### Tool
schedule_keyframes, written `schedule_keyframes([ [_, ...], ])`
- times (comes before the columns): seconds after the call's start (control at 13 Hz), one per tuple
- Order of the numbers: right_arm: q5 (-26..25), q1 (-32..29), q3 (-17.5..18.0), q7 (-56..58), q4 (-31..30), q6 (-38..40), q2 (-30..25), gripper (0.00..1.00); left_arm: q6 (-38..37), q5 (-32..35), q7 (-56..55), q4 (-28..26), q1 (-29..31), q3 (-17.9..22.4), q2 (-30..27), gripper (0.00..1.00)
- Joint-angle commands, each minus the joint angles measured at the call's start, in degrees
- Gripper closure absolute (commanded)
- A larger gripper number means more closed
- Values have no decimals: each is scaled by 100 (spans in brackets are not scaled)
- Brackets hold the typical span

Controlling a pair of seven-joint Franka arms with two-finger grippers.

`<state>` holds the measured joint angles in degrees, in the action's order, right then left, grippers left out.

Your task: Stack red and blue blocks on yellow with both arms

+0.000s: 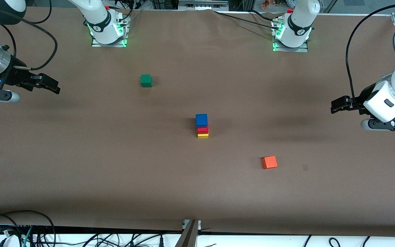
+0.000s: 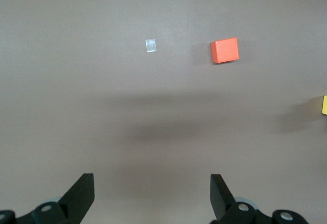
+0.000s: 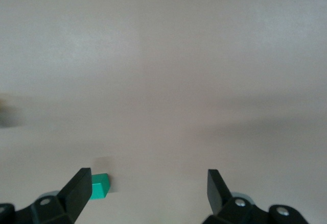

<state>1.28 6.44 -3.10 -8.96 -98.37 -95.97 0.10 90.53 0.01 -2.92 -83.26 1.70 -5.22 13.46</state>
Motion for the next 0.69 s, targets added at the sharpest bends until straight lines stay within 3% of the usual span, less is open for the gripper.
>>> schedule_keyframes([
  [0.0, -76, -319, 301, 78, -130, -71, -151, 0, -17, -80, -7, 170, -47, 3, 95, 0],
  [0.62, -67, -310, 318, 113, 143, 104, -46, 0, -17, -89, 11, 170, 23, -5, 95, 0],
])
